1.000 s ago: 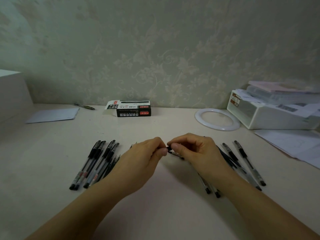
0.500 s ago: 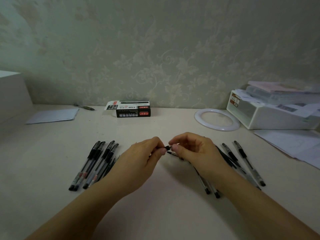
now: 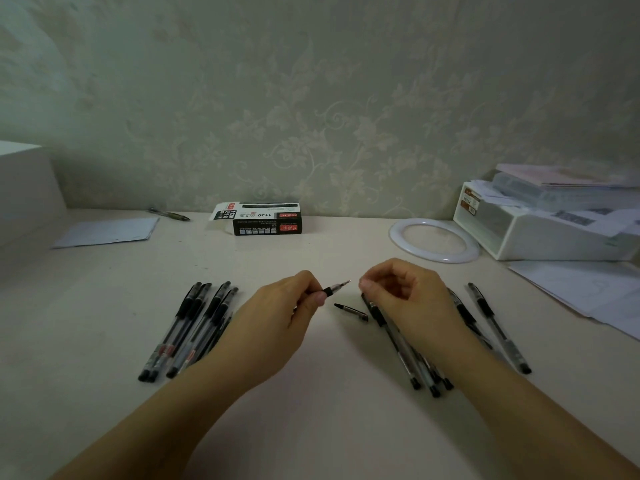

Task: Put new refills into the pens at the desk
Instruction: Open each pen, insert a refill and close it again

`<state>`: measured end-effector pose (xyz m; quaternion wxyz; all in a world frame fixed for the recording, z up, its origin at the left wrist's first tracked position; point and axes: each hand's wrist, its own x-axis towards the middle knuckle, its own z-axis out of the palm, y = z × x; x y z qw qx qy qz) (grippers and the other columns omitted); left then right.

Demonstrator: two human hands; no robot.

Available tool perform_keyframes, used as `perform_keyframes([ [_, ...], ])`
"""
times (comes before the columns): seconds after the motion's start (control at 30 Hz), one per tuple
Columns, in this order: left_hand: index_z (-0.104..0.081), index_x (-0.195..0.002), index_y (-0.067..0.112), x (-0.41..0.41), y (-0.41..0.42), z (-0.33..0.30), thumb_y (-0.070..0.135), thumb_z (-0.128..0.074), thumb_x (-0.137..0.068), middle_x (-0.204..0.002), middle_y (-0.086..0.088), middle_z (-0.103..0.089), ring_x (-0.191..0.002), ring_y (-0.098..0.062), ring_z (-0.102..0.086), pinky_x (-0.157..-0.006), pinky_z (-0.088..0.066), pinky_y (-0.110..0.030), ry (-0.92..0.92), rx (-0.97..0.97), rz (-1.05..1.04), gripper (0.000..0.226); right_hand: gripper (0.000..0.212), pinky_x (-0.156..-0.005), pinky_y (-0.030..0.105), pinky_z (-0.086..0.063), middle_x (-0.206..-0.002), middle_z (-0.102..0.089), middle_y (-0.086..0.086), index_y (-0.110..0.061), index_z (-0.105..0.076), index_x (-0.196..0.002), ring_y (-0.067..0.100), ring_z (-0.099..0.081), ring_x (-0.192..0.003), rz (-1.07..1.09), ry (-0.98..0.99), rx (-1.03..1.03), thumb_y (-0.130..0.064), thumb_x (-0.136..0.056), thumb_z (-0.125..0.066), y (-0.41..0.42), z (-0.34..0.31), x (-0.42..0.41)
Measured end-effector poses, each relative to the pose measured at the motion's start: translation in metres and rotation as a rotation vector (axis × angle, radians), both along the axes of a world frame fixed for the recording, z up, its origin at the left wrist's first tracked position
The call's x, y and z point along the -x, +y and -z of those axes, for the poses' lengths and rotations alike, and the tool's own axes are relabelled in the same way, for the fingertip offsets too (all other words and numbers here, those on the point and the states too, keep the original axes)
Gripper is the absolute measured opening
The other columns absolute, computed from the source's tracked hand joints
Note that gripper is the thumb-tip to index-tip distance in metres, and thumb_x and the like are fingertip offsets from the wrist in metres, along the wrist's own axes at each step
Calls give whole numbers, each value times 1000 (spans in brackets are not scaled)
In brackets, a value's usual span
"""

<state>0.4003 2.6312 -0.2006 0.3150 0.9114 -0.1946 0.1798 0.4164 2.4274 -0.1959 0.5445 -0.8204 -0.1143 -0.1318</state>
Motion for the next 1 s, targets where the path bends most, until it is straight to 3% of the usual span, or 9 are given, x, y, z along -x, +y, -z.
perform_keyframes([
  [0.13, -56, -90, 27, 0, 0, 0, 36, -43, -97, -61, 12, -48, -61, 0, -48, -52, -34, -21, 16, -22, -3, 17, 9, -64, 13, -41, -72, -63, -13, -28, -71, -80, 2, -55, -68, -83, -111, 468, -36, -83, -74, 3, 10, 1],
  [0.2, -56, -90, 28, 0, 0, 0, 37, -43, -97, -62, 12, -49, -63, 0, -48, -52, -35, -23, 15, -27, -5, 17, 10, -67, 17, -39, -75, -58, -14, -29, -71, -82, -1, -50, -71, -115, -145, 603, -39, -83, -73, 4, 14, 1],
  [0.37, -56, -90, 29, 0, -1, 1, 38, -43, -97, -65, 14, -51, -68, 3, -49, -55, -41, -27, 5, -54, -12, 17, 13, -68, 21, -39, -80, -58, -12, -30, -72, -88, -1, -48, -73, -129, -127, 649, -42, -84, -71, 7, 16, 0],
  [0.47, -56, -89, 27, 1, -2, 1, 35, -46, -97, -62, 15, -49, -67, 5, -49, -52, -31, -17, -6, -40, -3, 15, 17, -70, 20, -40, -83, -60, -12, -30, -73, -94, -1, -49, -74, -119, -117, 646, -44, -84, -71, 7, 16, 1],
  [0.53, -55, -88, 26, 1, -3, -1, 32, -48, -98, -62, 17, -50, -65, 7, -50, -53, -35, -13, -6, -2, 15, 13, 18, -69, 15, -42, -84, -64, -13, -31, -74, -95, 0, -54, -74, -77, -111, 503, -45, -84, -71, 9, 13, 2],
  [0.67, -55, -90, 21, 5, -5, -4, 27, -51, -97, -67, 28, -53, -63, 7, -51, -56, -36, -7, -31, 47, 66, 11, 10, -64, 12, -50, -83, -76, -11, -30, -78, -91, -1, -66, -73, -127, 113, -89, -36, -87, -70, 13, 4, 7],
  [0.83, -55, -94, 21, 5, -7, -4, 30, -49, -97, -75, 35, -52, -64, 4, -50, -56, -36, -8, -49, 38, 120, 12, 10, -68, 18, -53, -89, -77, -1, -26, -79, -91, 6, -67, -74, -157, 298, -335, -29, -86, -72, 16, 5, 9],
  [1.0, -54, -90, 27, 3, -5, 0, 33, -50, -96, -67, 21, -52, -67, 6, -51, -61, -38, -8, -47, 24, 74, 9, 15, -68, 24, -55, -94, -77, 6, -10, -65, -98, 13, -70, -76, -81, 324, -658, -20, -100, -54, 12, -2, 2],
])
